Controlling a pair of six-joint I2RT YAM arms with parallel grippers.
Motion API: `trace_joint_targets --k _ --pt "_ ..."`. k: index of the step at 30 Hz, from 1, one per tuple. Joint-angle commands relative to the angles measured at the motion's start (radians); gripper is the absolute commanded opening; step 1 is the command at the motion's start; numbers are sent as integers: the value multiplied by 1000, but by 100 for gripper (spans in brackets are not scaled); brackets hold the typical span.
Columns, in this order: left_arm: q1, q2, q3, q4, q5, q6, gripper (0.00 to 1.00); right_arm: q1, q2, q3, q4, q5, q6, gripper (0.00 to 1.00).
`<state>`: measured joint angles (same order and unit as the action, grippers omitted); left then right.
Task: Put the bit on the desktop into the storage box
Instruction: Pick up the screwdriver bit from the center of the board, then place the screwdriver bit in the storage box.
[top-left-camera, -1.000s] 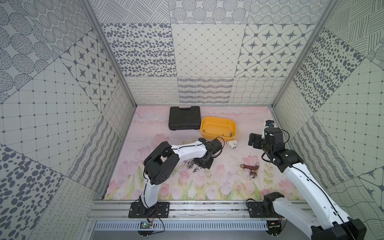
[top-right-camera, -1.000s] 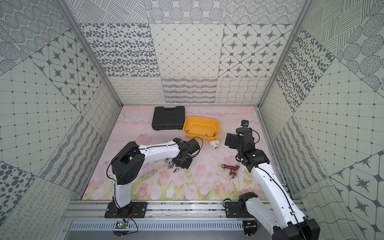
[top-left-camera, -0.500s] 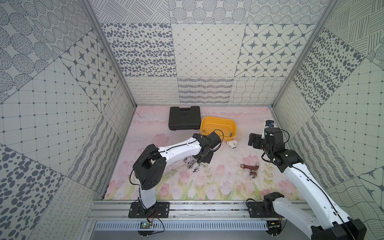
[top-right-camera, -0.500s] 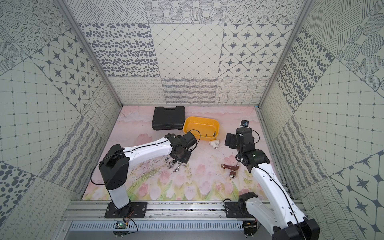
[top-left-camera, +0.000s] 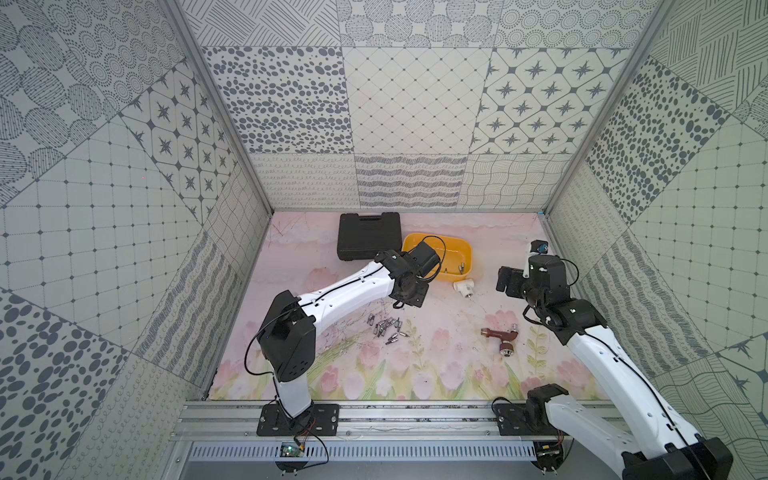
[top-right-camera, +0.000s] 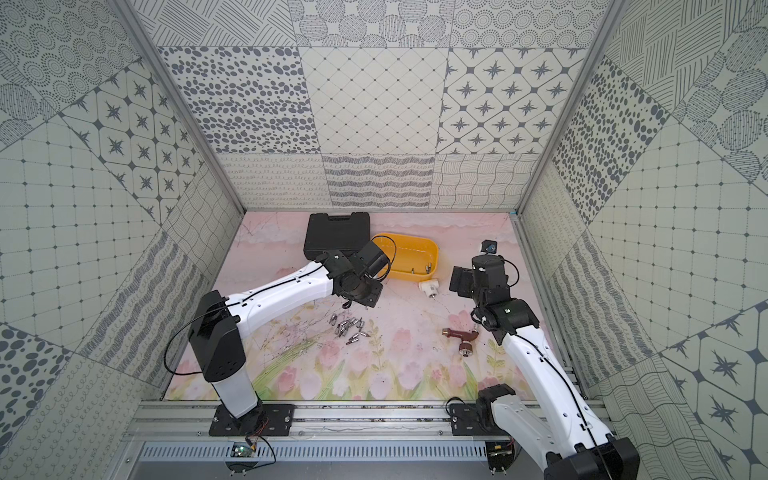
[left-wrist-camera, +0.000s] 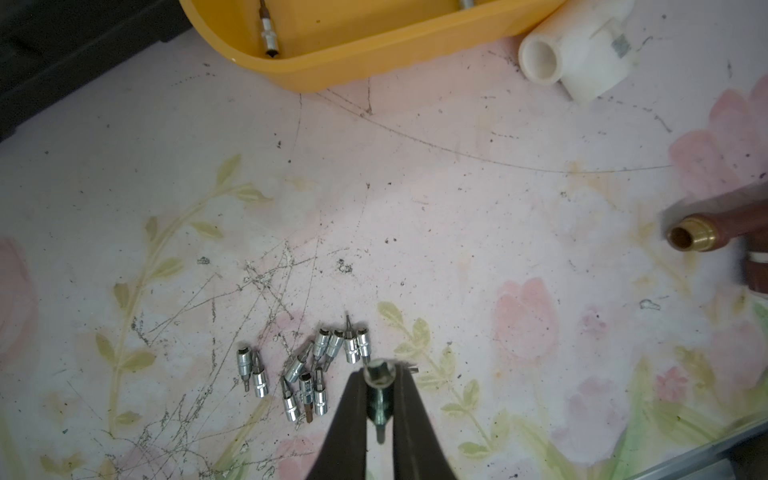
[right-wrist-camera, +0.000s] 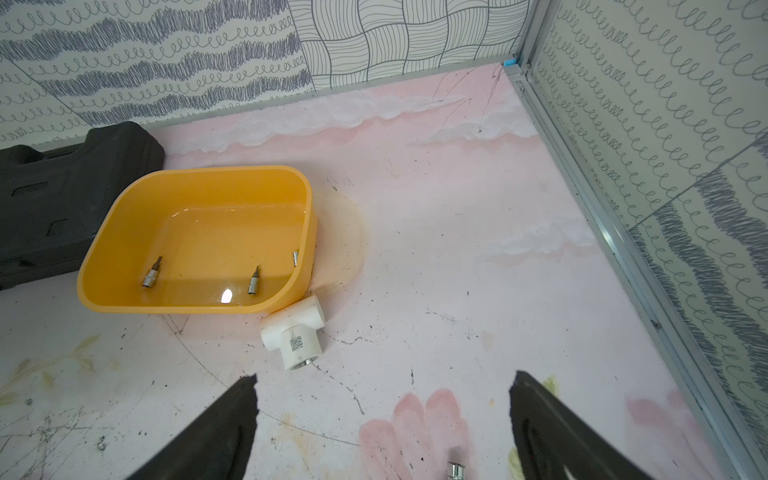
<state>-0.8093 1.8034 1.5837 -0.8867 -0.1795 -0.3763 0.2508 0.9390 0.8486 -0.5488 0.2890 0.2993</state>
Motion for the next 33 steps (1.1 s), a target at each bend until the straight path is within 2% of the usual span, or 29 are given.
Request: trace_joint_targets --k 1,17,28,33 --pt "20 3 66 -38 -5 56 7 -5 -16 4 35 -7 0 97" --pt "94 163 304 -38 11 128 6 -7 -37 -9 34 -9 0 97" --pt "135 319 444 -28 59 142 5 -7 -57 -20 33 -11 -3 97" --pt "155 421 555 -27 71 144 5 -7 -58 -20 30 -14 1 96"
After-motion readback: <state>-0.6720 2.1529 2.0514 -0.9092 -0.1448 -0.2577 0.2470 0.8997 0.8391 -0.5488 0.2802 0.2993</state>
